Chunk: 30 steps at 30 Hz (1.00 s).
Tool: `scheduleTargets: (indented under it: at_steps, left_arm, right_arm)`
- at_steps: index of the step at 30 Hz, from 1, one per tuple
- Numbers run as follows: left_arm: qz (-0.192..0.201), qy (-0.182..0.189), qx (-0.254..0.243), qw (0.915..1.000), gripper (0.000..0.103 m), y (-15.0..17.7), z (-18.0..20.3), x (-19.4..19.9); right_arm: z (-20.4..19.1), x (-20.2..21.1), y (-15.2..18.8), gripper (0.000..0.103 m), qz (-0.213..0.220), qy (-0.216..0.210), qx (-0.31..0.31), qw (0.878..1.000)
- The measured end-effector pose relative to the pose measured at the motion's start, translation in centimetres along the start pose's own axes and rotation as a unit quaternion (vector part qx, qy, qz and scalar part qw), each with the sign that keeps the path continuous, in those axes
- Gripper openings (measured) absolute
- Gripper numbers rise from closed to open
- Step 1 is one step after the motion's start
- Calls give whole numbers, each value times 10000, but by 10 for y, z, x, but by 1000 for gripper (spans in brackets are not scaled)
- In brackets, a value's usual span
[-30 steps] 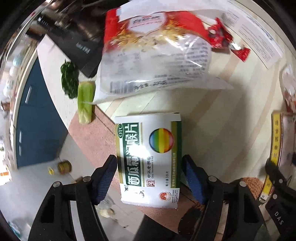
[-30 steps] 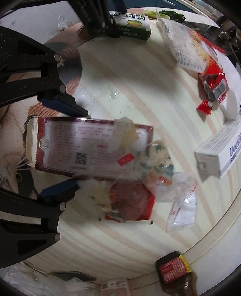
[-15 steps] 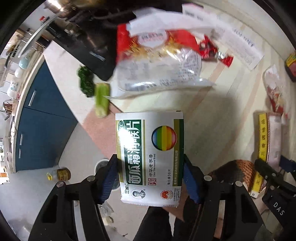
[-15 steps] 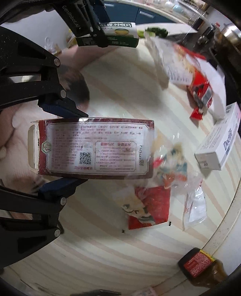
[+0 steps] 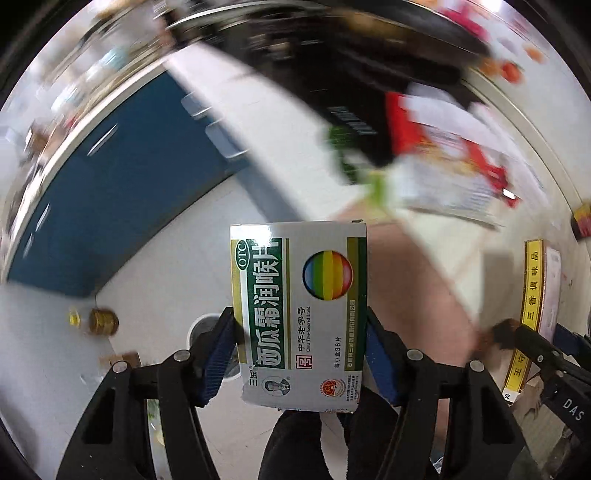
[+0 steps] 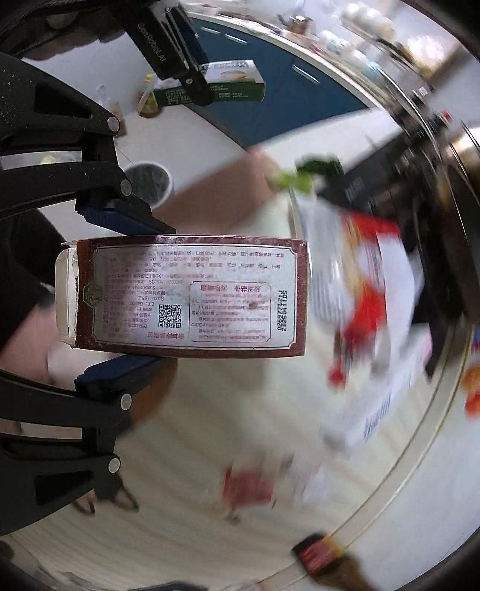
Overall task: Collect trash
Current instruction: 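Carry both boxes over the floor bin and open both tools to drop them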
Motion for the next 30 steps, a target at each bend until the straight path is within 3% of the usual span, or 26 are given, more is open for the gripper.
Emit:
scheduleTargets:
  at_steps: [3, 7, 12, 19, 23, 24, 25, 26, 27, 28, 30]
  left_arm:
    - [-140, -6, 580, 9982, 62, 18, -74, -22]
    - [-561, -64, 1436, 9880, 62, 63, -183, -82]
    - [-1246, -98, 2214, 9671, 62, 122, -287, -210]
    - [-2100, 558, 2743, 9368, 64, 162, -331, -416]
    - [-2359, 924, 2812, 9256, 66, 173, -332, -500]
    - [-2375, 955, 2800, 9253, 71, 175, -334, -510]
    - [-2395, 1008, 2797, 9243, 92, 177, -333, -522]
    - [-2419, 1038, 2827, 9224, 101, 179, -332, -528]
    - [-2400, 1034, 2875, 9214, 103, 183, -332, -528]
    - [-2360, 968, 2899, 9224, 103, 186, -334, -526]
    - [-2273, 697, 2865, 9281, 103, 190, -337, -514]
  right_arm:
    - [-71, -34, -13, 60, -85, -62, 552, 9984]
    - [-168, -96, 2, 60, -554, -307, 1302, 9895]
    - [-271, -231, 31, 60, -1412, -683, 1837, 9704]
    - [-343, -468, 71, 60, -2517, -839, 2231, 9380]
    - [-354, -555, 95, 61, -2914, -721, 2502, 9205]
    - [-355, -573, 99, 61, -2996, -678, 2553, 9168]
    - [-356, -591, 104, 66, -3052, -620, 2637, 9130]
    - [-356, -604, 107, 73, -3085, -534, 2718, 9100]
    - [-352, -612, 109, 91, -3089, -423, 2759, 9092]
    - [-349, -616, 111, 97, -3058, -331, 2762, 9105]
    - [-347, -614, 114, 97, -3012, -188, 2764, 9124]
Point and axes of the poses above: each gripper's, at about its wrist camera, not at the fingertips, and x roughly against the way its jaws point, z to its right, y to its underside, the point moved 5 cm from there along -x, roughly the way its jaws point, and after that the axes turned 10 degrees about -z, right-handed, at the moved point
